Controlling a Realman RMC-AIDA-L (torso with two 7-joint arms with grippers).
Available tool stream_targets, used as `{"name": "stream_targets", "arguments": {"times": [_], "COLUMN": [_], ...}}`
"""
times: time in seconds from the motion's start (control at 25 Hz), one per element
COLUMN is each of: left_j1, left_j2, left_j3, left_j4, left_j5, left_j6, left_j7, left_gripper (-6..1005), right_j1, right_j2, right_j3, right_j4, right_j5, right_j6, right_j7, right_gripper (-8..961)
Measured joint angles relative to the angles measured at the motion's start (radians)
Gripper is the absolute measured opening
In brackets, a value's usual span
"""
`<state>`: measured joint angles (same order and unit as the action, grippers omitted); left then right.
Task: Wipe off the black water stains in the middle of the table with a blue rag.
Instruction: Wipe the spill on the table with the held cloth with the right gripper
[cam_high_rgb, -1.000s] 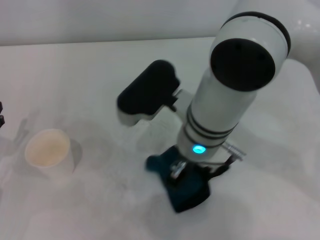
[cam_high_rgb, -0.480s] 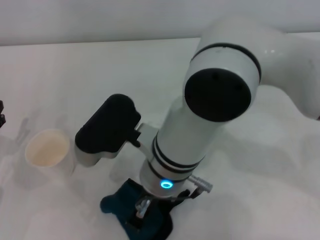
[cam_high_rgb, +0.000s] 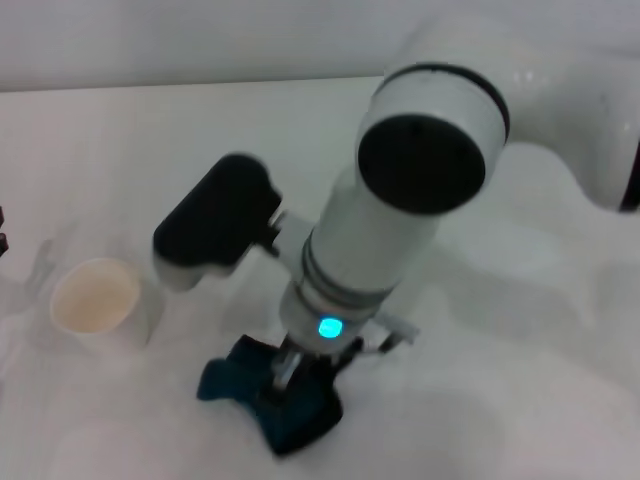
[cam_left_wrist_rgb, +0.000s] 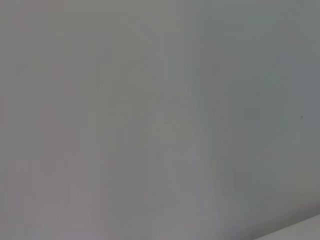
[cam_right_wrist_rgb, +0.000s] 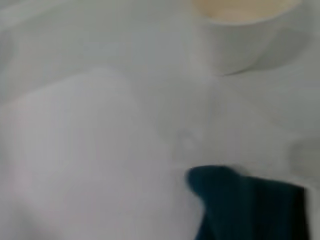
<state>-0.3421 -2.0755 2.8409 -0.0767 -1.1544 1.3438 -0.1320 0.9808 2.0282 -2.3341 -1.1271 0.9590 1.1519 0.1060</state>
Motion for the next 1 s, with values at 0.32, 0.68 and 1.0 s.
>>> {"name": "stream_targets", "arguments": {"times": [0.32, 0.68, 1.0], "left_j1": [0.011, 0.009, 0.003], "left_j2": [-0.001, 0.002, 0.004], "left_j3": [0.0, 0.0, 0.0], "left_j4": [-0.002, -0.004, -0.011], "left_j5": [-0.005, -0.008, -0.009], "left_j6": [0.0, 0.0, 0.0], "left_j7": [0.0, 0.0, 0.0], "left_gripper": [879, 879, 880], "right_j1": [-0.053, -0.109, -0.245], "right_j2": [-0.003, -0.001, -0.015], "right_j3": [0.228, 0.283, 0.469], "right_j4": [0.037, 0.043, -0.064], "right_j5": [-0.271, -0.357, -0.487], "right_j6": [0.137, 0.153, 0.247], "right_j7": [-0.001, -0.009, -0.049], "right_gripper": [79, 80, 81]}}
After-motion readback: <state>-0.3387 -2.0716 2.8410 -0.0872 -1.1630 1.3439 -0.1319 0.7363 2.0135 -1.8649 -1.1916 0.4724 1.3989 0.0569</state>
